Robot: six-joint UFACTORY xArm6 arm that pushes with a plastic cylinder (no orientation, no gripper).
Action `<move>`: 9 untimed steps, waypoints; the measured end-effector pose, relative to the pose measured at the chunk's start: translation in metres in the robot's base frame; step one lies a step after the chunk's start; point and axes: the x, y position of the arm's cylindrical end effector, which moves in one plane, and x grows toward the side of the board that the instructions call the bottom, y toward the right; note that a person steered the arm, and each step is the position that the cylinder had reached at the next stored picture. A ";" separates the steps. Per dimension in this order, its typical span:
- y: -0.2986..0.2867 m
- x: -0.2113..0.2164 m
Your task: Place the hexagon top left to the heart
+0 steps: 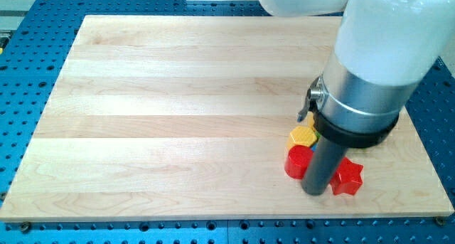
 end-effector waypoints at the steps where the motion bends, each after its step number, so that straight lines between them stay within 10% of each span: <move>1: 0.000 -0.023; 6: 0.007 -0.098; 8: -0.092 -0.152; 9: -0.031 -0.190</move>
